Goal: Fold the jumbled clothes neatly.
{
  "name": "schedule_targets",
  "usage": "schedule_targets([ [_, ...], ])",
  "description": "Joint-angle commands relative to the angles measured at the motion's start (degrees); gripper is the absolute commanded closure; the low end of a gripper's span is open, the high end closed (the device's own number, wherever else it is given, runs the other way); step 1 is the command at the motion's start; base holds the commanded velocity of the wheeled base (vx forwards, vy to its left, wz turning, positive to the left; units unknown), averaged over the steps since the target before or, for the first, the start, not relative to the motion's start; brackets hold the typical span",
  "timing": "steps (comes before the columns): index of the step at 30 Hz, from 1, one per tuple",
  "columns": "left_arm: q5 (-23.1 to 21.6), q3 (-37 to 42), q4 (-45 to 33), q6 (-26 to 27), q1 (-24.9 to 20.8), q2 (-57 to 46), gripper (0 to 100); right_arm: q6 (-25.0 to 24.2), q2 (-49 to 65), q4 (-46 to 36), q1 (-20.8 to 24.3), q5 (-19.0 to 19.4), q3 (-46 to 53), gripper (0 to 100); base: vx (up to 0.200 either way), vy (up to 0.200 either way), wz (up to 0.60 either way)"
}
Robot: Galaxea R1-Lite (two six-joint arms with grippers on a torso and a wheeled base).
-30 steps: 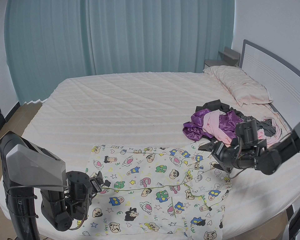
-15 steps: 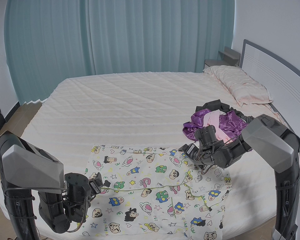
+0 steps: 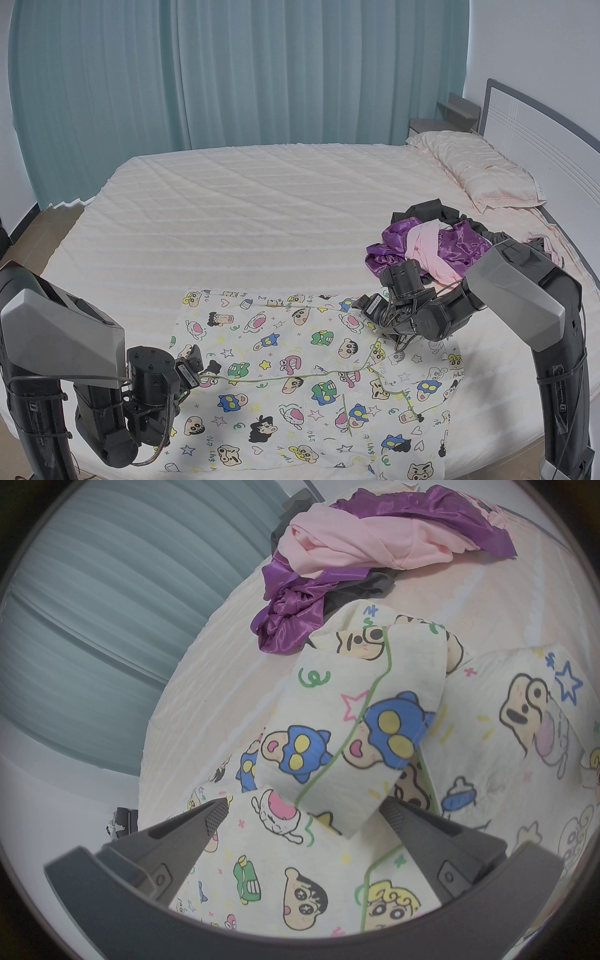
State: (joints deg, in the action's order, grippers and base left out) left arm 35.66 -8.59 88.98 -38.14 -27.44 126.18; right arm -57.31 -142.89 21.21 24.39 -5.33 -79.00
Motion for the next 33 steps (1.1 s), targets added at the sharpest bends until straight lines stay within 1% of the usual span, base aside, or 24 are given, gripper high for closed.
schedule_targets([
  [1, 0.0, 0.9, 1.0, -0.4, 0.0, -0.1, 0, 0.1, -1.5, 0.1, -0.4, -0.6, -2.0, 0, 0.000, 0.000, 0.00],
  [2, 0.0, 1.1, 1.0, -0.4, 0.0, -0.1, 0, 0.1, -1.8, 0.5, -0.6, -1.9, -2.8, 0, 0.000, 0.000, 0.00],
  [3, 0.0, 1.1, 1.0, -0.4, 0.0, -0.1, 0, 0.1, -1.8, 0.5, -0.6, -1.9, -2.8, 0, 0.000, 0.000, 0.00],
  [4, 0.1, 1.5, 1.0, -0.5, 0.0, -0.1, 0, 0.3, -2.0, 2.5, -0.6, -4.0, -4.4, 0, 0.000, 0.000, 0.00],
  [5, 0.1, 1.6, 1.0, -0.5, 0.0, -0.1, 0, 0.3, -2.0, 3.1, -0.6, -4.2, -4.6, 0, 0.000, 0.000, 0.00],
  [7, 0.1, 1.6, 1.0, -0.7, 0.0, -0.1, 0, 0.4, -1.7, 8.4, -0.5, -4.2, -4.6, 0, 0.000, 0.000, 0.00],
  [9, 0.1, 1.6, 1.0, -0.7, 0.0, -0.1, 0, 0.4, -1.7, 8.4, -0.5, -4.2, -4.6, 0, 0.000, 0.000, 0.00],
  [10, 0.1, 1.7, 1.0, -1.2, 0.0, -0.1, 0, 2.1, -2.2, 15.4, -0.1, -4.2, -4.9, 0, 0.000, 0.000, 0.00],
  [12, 0.1, 1.7, 1.0, -1.2, 0.0, -0.1, 0, 4.7, -3.3, 19.5, -0.1, -4.3, -5.2, 0, 0.000, 0.000, 0.00],
  [14, 0.1, 1.7, 1.0, -1.2, 0.0, -0.1, 0, 8.0, -6.0, 27.8, -0.7, -4.1, -7.1, 0, 0.000, 0.000, 0.00],
  [16, 0.3, 1.7, 1.0, -1.2, 0.0, -0.2, 0, 10.6, -8.2, 34.2, -1.2, -4.7, -9.6, 0, 0.000, 0.000, 0.00],
  [17, 0.4, 1.7, 1.0, -1.2, 0.0, -0.2, 0, 11.1, -8.5, 34.9, -1.3, -4.8, -9.9, 0, 0.000, 0.000, 0.00],
  [18, 1.1, 1.7, 1.0, -1.2, 0.0, -0.1, 0, 13.2, -8.5, 36.9, -1.4, -4.8, -10.0, 0, 0.000, 0.000, 0.00],
  [20, 1.3, 1.7, 1.0, -1.3, 0.1, -0.1, 0, 14.3, -8.4, 36.9, -1.4, -4.6, -10.0, 0, 0.000, 0.000, 0.00],
  [23, 1.4, 1.9, 1.0, -1.3, 0.2, -0.1, 0, 19.8, -9.9, 36.7, -2.2, -4.0, -10.8, 0, 0.000, 0.000, 0.00],
  [27, 1.4, 1.9, 1.0, -1.3, 0.2, -0.1, 0, 24.4, -12.2, 36.5, -2.8, -4.0, -13.4, 0, 0.000, 0.000, 0.00],
  [30, 1.5, 1.9, 1.0, -1.3, 0.1, -0.1, 0, 25.5, -12.8, 34.9, -3.4, -4.0, -15.5, 0, 0.000, 0.000, 0.00],
  [33, 1.5, 1.9, 1.0, -1.3, 0.1, 0.0, 0, 26.2, -13.8, 33.9, -4.2, -4.7, -19.6, 0, 0.000, 0.000, 0.00],
])
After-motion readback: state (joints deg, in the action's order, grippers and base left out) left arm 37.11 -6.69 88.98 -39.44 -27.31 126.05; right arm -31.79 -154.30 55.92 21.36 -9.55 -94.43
